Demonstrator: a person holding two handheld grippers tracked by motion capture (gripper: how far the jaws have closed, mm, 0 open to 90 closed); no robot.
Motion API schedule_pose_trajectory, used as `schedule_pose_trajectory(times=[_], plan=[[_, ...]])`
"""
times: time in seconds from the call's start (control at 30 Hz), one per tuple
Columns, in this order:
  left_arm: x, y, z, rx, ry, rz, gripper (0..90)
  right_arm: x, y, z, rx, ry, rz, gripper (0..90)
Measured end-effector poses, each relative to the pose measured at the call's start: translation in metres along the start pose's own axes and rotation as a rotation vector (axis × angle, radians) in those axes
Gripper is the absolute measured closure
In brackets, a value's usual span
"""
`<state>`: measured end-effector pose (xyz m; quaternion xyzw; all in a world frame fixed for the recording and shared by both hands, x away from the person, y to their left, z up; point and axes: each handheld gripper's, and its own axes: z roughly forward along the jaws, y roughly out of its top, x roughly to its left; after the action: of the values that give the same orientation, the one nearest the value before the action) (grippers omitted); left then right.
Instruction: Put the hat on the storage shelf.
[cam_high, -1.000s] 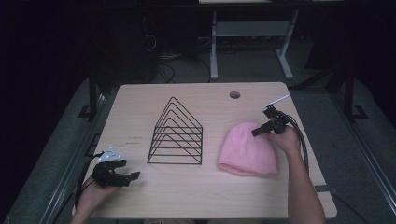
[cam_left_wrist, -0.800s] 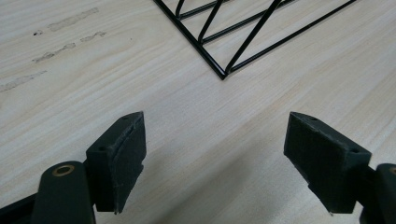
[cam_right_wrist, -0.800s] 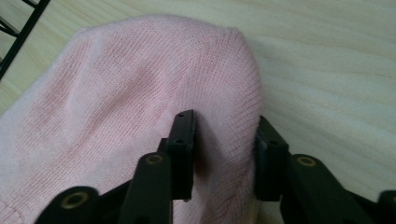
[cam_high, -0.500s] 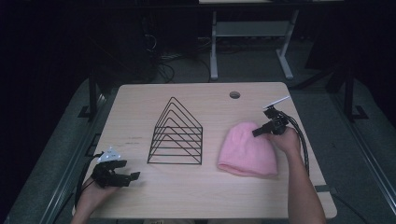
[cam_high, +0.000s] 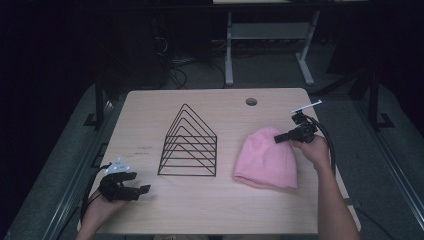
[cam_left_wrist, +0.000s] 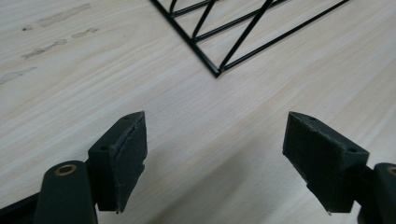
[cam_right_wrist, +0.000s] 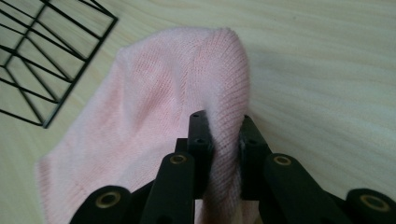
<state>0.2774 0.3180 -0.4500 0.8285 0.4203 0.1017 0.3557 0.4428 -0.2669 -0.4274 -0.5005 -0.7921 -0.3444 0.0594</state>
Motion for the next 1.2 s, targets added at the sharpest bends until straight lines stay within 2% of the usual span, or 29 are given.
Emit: schedule_pose_trajectory(times=[0.13,0.23,0.4,0.43,0.5,0.57,0.67,0.77,1.03,1.2], plan=[[-0.002,0.002,-0.002,-0.020,-0.019,-0.009,22.1,0.002,0.000,-0.009,-0.013,0.004,-0.012,79.1],[-0.003,0.003,-0.002,-0.004,-0.020,0.001,22.1,0.005,0.000,-0.019,-0.038,0.016,-0.018,79.1],[-0.003,0.007,-0.005,-0.013,-0.030,0.013,22.9,0.012,0.000,-0.036,-0.071,0.013,-0.046,79.1],[-0.004,0.007,-0.006,-0.020,-0.034,0.006,22.9,0.014,0.000,-0.040,-0.079,0.016,-0.050,79.1],[-0.003,0.009,-0.007,-0.013,-0.035,0.025,22.9,0.017,0.000,-0.047,-0.094,0.019,-0.059,79.1],[-0.004,0.010,-0.008,-0.014,-0.038,0.024,22.9,0.021,0.000,-0.054,-0.105,0.022,-0.071,79.1],[-0.003,0.013,-0.008,-0.006,-0.050,0.041,22.9,0.026,0.001,-0.061,-0.111,0.021,-0.089,79.2],[-0.004,0.017,-0.008,-0.011,-0.071,0.041,22.9,0.031,0.003,-0.068,-0.123,0.023,-0.107,79.2],[-0.004,0.029,-0.013,0.009,-0.100,0.091,22.9,0.051,0.013,-0.085,-0.131,0.015,-0.176,79.3],[-0.004,0.035,-0.017,0.008,-0.109,0.096,22.9,0.063,0.018,-0.094,-0.137,0.009,-0.210,79.3]])
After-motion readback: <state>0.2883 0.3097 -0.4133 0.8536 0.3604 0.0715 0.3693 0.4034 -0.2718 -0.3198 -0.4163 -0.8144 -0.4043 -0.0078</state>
